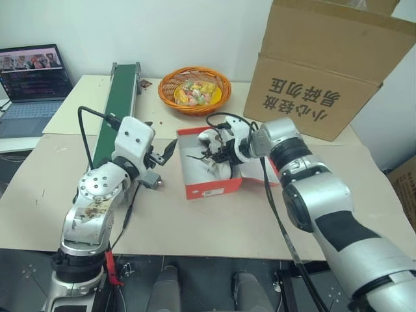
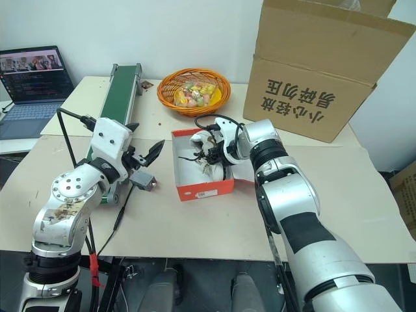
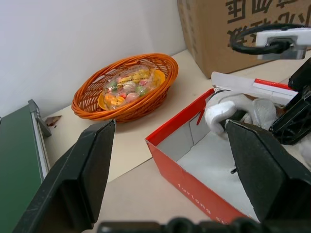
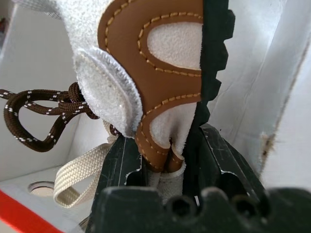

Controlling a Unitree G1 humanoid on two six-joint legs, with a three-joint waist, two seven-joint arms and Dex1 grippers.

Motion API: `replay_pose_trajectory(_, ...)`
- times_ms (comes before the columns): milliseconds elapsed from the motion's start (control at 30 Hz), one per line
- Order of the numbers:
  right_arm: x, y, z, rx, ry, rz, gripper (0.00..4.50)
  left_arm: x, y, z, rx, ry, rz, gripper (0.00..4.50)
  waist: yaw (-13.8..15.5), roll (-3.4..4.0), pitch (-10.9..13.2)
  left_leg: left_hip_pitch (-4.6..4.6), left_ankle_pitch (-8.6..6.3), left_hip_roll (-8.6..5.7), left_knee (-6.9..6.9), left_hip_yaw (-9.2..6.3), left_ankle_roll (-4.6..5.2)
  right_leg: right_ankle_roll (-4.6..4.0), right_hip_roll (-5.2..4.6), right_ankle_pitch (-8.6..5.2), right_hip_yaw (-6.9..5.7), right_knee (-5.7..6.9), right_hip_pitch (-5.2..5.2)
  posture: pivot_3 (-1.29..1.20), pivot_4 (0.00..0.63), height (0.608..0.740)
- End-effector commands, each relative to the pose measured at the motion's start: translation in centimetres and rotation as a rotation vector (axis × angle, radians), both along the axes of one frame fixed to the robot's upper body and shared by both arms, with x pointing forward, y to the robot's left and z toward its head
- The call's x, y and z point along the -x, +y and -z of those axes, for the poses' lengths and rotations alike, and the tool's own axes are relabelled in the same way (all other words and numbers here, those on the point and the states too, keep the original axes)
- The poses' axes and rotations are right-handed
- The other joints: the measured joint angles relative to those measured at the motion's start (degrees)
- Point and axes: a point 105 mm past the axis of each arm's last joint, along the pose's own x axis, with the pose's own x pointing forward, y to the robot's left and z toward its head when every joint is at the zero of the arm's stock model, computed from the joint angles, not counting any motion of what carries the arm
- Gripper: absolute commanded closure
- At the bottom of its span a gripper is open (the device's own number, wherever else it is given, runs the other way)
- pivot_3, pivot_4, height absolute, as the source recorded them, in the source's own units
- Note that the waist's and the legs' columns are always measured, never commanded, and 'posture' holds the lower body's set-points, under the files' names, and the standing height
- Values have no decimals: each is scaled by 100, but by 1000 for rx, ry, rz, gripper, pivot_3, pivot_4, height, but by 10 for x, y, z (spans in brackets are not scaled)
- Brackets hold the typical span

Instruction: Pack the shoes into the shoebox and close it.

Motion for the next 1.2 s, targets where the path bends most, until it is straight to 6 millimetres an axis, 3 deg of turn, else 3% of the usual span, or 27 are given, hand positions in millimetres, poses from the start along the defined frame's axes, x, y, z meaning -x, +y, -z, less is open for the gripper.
replay_pose_trajectory(33,-6,1,-7,5,-59,-14,3498,8,0,-13,6,-53,-2,627,1,0,0,0,0,0,0,0,0,0,0,0,0,0,0,0,150,721)
replay_pose_trajectory(267,-6,2,0,21,-56,-9,3498,10,-3,-13,15,-49,2,627,-4,0,0,3,0,0,0,0,0,0,0,1,0,0,2,0,150,721)
replay_pose_trajectory(333,-7,3,-4,1,-63,5,2607,10,-2,-13,16,-50,0,518,-3,0,0,4,0,0,1,0,-1,1,0,1,0,0,7,0,150,721)
replay_pose_trajectory(467,-7,14,-22,-48,-84,-40,1395,9,-2,-13,16,-50,4,518,-4,0,0,5,0,0,2,0,-1,1,0,1,0,0,8,0,150,721)
replay_pose_trajectory(700,-4,34,-63,-164,-121,-108,1395,7,-6,-14,22,-50,21,518,-7,2,1,0,0,0,-4,0,-1,0,1,0,0,0,-3,0,150,721)
replay_pose_trajectory(900,-6,38,-100,-249,-199,-120,1395,4,-8,-16,29,-54,36,518,8,2,1,0,-1,0,-3,0,-1,0,0,0,0,-1,-1,0,150,721)
replay_pose_trajectory(1033,-12,24,-100,-275,-210,-61,1395,4,-8,-18,32,-56,40,518,19,2,1,-1,-1,0,-2,0,-1,0,0,0,-1,-1,0,0,150,721)
replay_pose_trajectory(1200,-20,-10,-78,-240,-190,53,1395,5,-8,-18,29,-53,44,518,17,2,1,-1,-1,0,-2,0,-1,1,-1,0,-1,-2,0,0,150,721)
